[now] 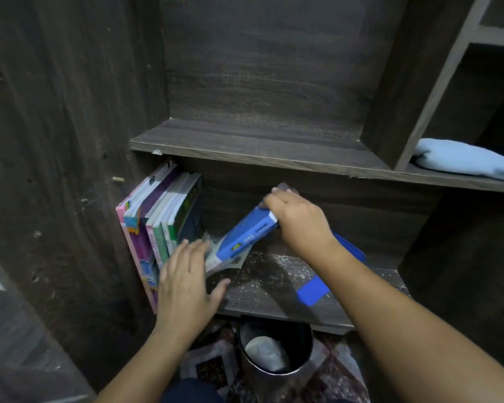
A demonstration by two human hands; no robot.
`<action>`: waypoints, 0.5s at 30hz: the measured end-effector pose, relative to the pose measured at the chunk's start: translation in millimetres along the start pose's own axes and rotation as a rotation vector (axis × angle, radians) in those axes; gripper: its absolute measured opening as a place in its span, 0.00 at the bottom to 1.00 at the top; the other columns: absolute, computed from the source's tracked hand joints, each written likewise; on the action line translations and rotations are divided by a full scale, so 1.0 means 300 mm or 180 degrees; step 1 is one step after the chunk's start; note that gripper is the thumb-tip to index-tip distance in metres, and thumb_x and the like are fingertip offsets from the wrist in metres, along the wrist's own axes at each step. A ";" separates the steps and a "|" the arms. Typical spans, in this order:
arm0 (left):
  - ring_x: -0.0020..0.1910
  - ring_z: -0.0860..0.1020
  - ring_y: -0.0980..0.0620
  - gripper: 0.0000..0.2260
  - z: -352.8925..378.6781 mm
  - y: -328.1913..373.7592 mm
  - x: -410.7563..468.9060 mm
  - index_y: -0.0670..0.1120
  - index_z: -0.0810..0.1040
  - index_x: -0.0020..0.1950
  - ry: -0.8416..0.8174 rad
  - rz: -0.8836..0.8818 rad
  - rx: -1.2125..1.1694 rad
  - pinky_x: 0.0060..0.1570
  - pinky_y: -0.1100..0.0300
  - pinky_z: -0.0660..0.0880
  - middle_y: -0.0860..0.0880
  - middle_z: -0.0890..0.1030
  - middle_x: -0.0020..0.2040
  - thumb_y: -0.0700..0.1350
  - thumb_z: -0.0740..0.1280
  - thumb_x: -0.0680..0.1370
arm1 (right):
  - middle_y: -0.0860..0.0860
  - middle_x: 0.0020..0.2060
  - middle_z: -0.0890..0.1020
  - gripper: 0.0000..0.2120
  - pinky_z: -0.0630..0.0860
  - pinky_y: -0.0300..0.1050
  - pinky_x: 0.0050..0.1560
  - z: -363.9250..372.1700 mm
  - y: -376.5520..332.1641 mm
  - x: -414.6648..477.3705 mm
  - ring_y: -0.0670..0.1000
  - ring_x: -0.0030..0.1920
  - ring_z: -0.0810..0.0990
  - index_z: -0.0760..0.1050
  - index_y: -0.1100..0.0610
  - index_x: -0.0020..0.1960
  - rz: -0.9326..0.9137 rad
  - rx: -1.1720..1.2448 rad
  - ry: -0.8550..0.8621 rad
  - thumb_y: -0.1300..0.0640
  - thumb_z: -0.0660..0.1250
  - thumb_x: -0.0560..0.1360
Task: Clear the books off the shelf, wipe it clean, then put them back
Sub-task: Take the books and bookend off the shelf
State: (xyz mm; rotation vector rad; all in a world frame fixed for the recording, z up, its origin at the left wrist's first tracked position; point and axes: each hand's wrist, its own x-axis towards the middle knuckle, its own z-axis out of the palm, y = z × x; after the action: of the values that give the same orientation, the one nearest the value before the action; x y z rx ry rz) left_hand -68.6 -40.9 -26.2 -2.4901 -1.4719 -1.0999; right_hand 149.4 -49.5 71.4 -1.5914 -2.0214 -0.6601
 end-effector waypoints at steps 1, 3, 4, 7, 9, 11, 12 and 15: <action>0.64 0.72 0.45 0.33 0.002 0.013 0.005 0.45 0.72 0.66 0.0068 0.0032 -0.0096 0.62 0.51 0.67 0.48 0.76 0.61 0.53 0.78 0.65 | 0.54 0.46 0.82 0.12 0.80 0.52 0.47 -0.047 0.011 -0.028 0.57 0.51 0.82 0.78 0.57 0.48 0.0230 0.0157 -0.0036 0.63 0.72 0.65; 0.55 0.77 0.46 0.29 -0.008 0.050 0.027 0.46 0.74 0.62 0.0234 0.0075 -0.0164 0.53 0.52 0.70 0.49 0.79 0.55 0.50 0.79 0.64 | 0.53 0.44 0.80 0.16 0.78 0.53 0.38 -0.140 0.038 -0.095 0.58 0.44 0.81 0.77 0.57 0.48 0.0515 0.0357 -0.0059 0.57 0.77 0.63; 0.50 0.78 0.45 0.26 -0.019 0.063 0.046 0.46 0.75 0.59 0.0289 0.0102 -0.0140 0.49 0.52 0.70 0.49 0.79 0.51 0.49 0.79 0.64 | 0.52 0.41 0.79 0.16 0.77 0.53 0.35 -0.177 0.044 -0.126 0.58 0.41 0.80 0.76 0.57 0.45 0.0543 0.0333 -0.0028 0.53 0.78 0.63; 0.43 0.78 0.44 0.20 -0.054 0.127 0.098 0.48 0.77 0.50 -0.0042 0.0244 -0.0259 0.41 0.53 0.70 0.50 0.79 0.42 0.46 0.79 0.62 | 0.49 0.34 0.76 0.21 0.73 0.49 0.32 -0.283 0.055 -0.239 0.55 0.36 0.76 0.71 0.55 0.38 0.0807 0.0201 -0.0163 0.43 0.79 0.62; 0.41 0.78 0.48 0.18 -0.072 0.182 0.113 0.49 0.78 0.47 -0.0414 0.0335 -0.0663 0.38 0.57 0.69 0.52 0.80 0.40 0.49 0.81 0.62 | 0.47 0.34 0.76 0.23 0.73 0.50 0.36 -0.349 0.058 -0.312 0.53 0.37 0.76 0.71 0.54 0.38 0.1306 0.0310 -0.0505 0.42 0.79 0.60; 0.41 0.78 0.51 0.18 -0.082 0.265 0.109 0.50 0.80 0.46 -0.0674 0.0543 -0.0947 0.39 0.58 0.69 0.55 0.79 0.40 0.51 0.81 0.61 | 0.45 0.34 0.78 0.23 0.75 0.48 0.39 -0.422 0.077 -0.394 0.50 0.39 0.78 0.70 0.52 0.38 0.1840 0.0392 -0.0835 0.42 0.80 0.58; 0.41 0.78 0.51 0.18 -0.081 0.312 0.105 0.50 0.80 0.46 -0.0767 0.0699 -0.1016 0.41 0.57 0.70 0.56 0.78 0.39 0.51 0.81 0.62 | 0.44 0.35 0.79 0.22 0.75 0.48 0.40 -0.463 0.087 -0.438 0.49 0.40 0.79 0.70 0.51 0.39 0.2038 0.0406 -0.0883 0.43 0.81 0.58; 0.42 0.78 0.53 0.16 -0.091 0.450 0.103 0.52 0.80 0.46 -0.1028 0.1087 -0.1074 0.45 0.53 0.74 0.57 0.79 0.39 0.52 0.80 0.63 | 0.43 0.42 0.79 0.20 0.76 0.49 0.45 -0.566 0.096 -0.543 0.47 0.44 0.78 0.73 0.47 0.46 0.2164 0.0325 -0.0769 0.48 0.80 0.61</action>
State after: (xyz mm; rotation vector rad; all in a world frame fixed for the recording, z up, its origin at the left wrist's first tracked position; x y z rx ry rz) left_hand 31.2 -101.8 53.2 -3.1215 -0.9074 -0.9850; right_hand 224.1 -272.6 100.3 -2.1970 -1.4657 -0.1087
